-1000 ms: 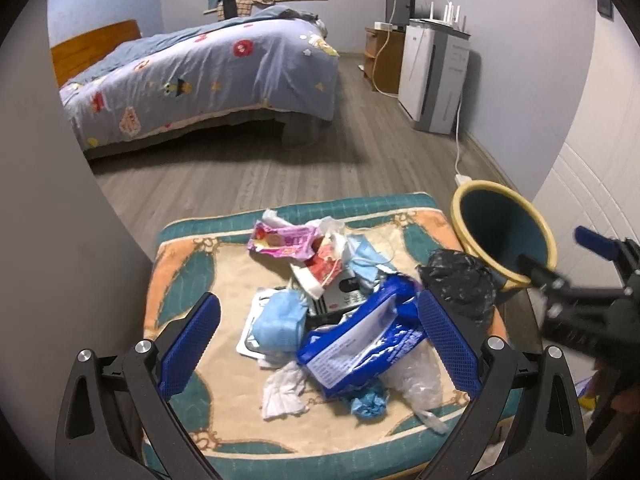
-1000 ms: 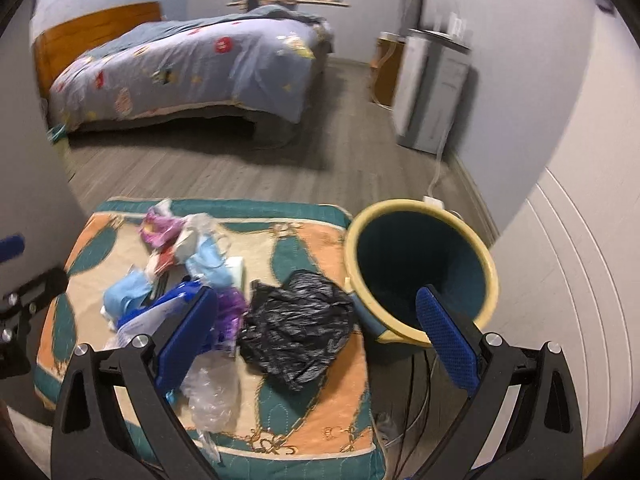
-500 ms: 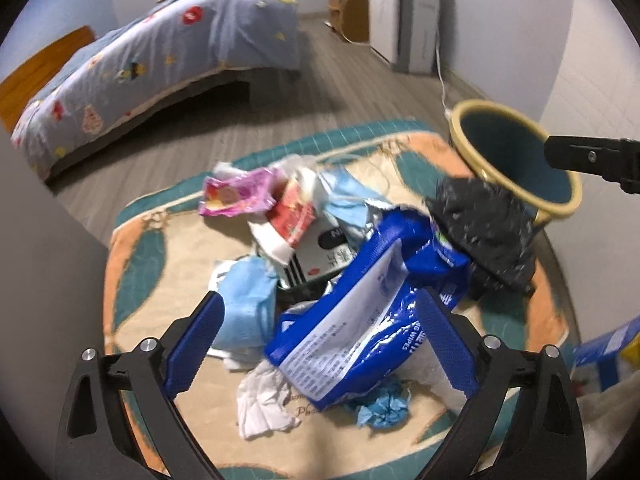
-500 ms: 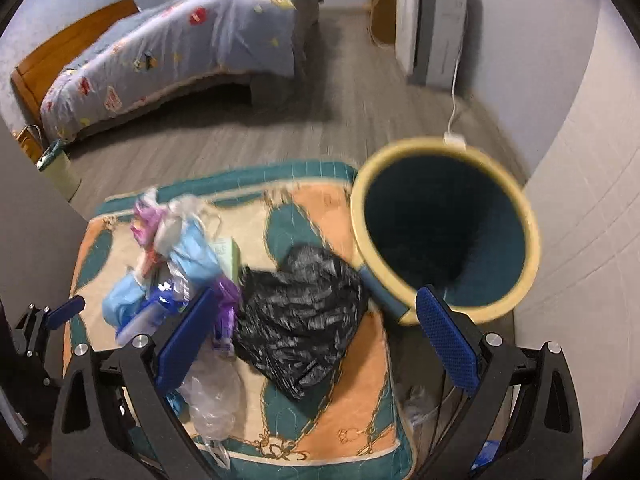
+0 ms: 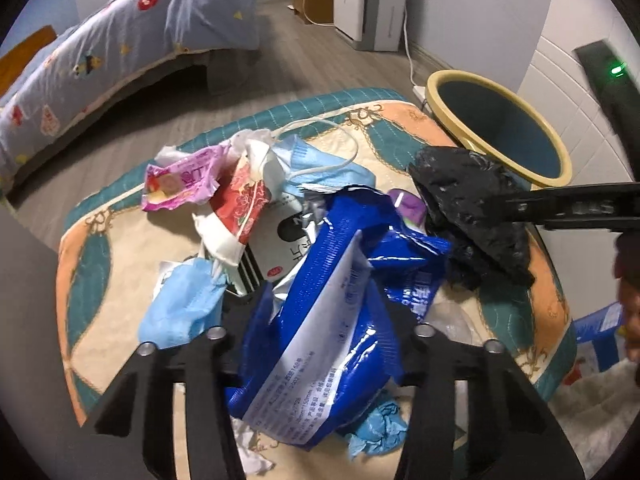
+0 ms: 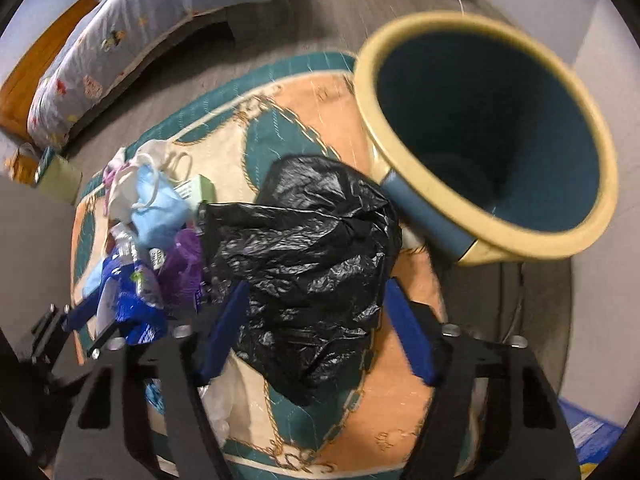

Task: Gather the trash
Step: 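Grasp the black plastic bag with the right tool while the left grasps the blue wipes packet, then carry both items to the wastebasket and open both tools to drop them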

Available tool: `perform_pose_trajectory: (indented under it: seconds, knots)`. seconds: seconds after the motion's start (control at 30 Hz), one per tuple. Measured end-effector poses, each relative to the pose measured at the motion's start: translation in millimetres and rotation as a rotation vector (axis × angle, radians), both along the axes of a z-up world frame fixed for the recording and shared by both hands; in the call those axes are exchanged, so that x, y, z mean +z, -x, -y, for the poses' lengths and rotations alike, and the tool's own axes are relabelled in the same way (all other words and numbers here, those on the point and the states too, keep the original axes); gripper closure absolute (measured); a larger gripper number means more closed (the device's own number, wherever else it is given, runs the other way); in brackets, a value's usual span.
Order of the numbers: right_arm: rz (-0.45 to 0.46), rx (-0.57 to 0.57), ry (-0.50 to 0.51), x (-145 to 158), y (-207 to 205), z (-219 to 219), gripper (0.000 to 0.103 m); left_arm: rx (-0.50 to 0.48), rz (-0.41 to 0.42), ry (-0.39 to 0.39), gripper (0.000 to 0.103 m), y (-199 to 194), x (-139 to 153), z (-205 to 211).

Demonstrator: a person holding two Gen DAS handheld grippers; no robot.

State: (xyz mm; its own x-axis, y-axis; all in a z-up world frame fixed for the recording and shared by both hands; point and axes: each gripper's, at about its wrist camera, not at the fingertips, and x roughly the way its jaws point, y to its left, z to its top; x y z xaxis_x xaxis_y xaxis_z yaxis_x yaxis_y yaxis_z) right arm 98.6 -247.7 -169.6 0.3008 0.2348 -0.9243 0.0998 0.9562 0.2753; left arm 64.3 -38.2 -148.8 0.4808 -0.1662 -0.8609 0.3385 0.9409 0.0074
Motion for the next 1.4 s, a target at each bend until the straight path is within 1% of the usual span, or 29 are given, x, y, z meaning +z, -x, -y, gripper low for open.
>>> perform_pose_trajectory:
  seconds: [0.07, 0.1, 0.13, 0.17, 0.2, 0.23, 0.27, 0.3, 0.33, 0.4, 0.47, 0.6, 0.73, 0.87, 0.93, 1.0, 1.1, 1.2, 1.27, 1.3, 1.4]
  knots:
    - [-0.020, -0.040, -0.047, -6.9, -1.3, 5.3, 0.075, -0.010, 0.005, -0.017, 0.063, 1.1, 0.9, 0.7]
    - [-0.026, -0.052, -0.067, -7.7, -1.7, 6.8, 0.081, -0.011, 0.007, -0.019, 0.065, 1.8, 2.1, 1.9]
    - [-0.024, -0.057, -0.075, -6.2, -1.4, 7.0, 0.093, -0.009, 0.008, -0.020, 0.069, 2.3, 3.0, 1.7]
    - [-0.016, -0.056, -0.074, -2.1, -1.7, 6.3, 0.098, -0.005, 0.013, -0.023, 0.070, 2.1, 4.4, 0.8]
    - [-0.001, -0.054, -0.071, 2.7, -1.7, 5.7, 0.098, 0.001, 0.017, -0.025, 0.075, 1.5, 5.3, -0.2]
    - [0.019, -0.052, -0.074, 8.1, -1.4, 5.1, 0.102, 0.003, 0.014, -0.019, 0.081, 0.2, 6.6, -2.0]
    - [0.036, -0.049, -0.075, 13.2, -1.2, 4.2, 0.102, 0.011, 0.015, -0.015, 0.081, -0.6, 8.5, -3.4]
    - [0.076, -0.025, -0.044, 26.0, -0.3, 0.1, 0.102, 0.013, 0.024, -0.019, 0.082, -0.8, 11.2, -3.5]
    - [0.098, -0.014, -0.040, 32.1, 0.4, -1.7, 0.102, 0.013, 0.032, -0.018, 0.084, 0.0, 13.0, -3.7]
    - [0.133, -0.005, -0.045, 44.4, 3.0, -3.6, 0.103, 0.015, 0.056, -0.015, 0.088, 1.4, 19.6, -3.2]
    - [0.169, 0.008, -0.026, 56.7, 2.7, -3.9, 0.103, 0.018, 0.081, -0.010, 0.088, 3.4, 28.0, -3.4]
    - [0.244, 0.046, 0.020, 87.4, 7.4, -4.1, 0.103, 0.034, 0.137, 0.034, 0.088, 2.9, 51.6, -5.5]
    - [0.330, 0.087, 0.129, 120.0, 13.0, -6.3, 0.103, 0.055, 0.170, 0.080, 0.088, 2.8, 69.2, -8.5]
    - [0.416, 0.074, 0.179, 156.2, 19.3, 16.3, 0.103, 0.045, 0.221, 0.116, 0.088, 1.4, 93.3, -1.2]
    - [0.451, 0.058, 0.228, 173.4, 19.5, 37.4, 0.103, 0.031, 0.238, 0.124, 0.088, 0.5, 102.3, 5.4]
    - [0.470, 0.032, 0.242, 183.7, 17.4, 61.6, 0.103, -0.008, 0.255, 0.120, 0.088, -2.1, 110.5, 21.6]
    - [0.468, -0.021, 0.239, 187.0, 9.8, 100.2, 0.103, -0.059, 0.262, 0.118, 0.088, -7.1, 113.2, 46.4]
    - [0.444, -0.066, 0.249, 178.7, -1.2, 133.5, 0.103, -0.123, 0.249, 0.123, 0.088, -20.3, 111.0, 80.8]
    - [0.413, -0.090, 0.263, 162.9, -8.9, 149.6, 0.103, -0.160, 0.231, 0.129, 0.088, -30.4, 106.8, 103.5]
    - [0.395, -0.101, 0.252, 155.1, -13.2, 155.9, 0.103, -0.172, 0.221, 0.135, 0.088, -34.0, 105.2, 112.1]
    - [0.334, -0.126, 0.229, 128.6, -22.2, 165.6, 0.103, -0.213, 0.171, 0.179, 0.088, -56.4, 96.8, 145.5]
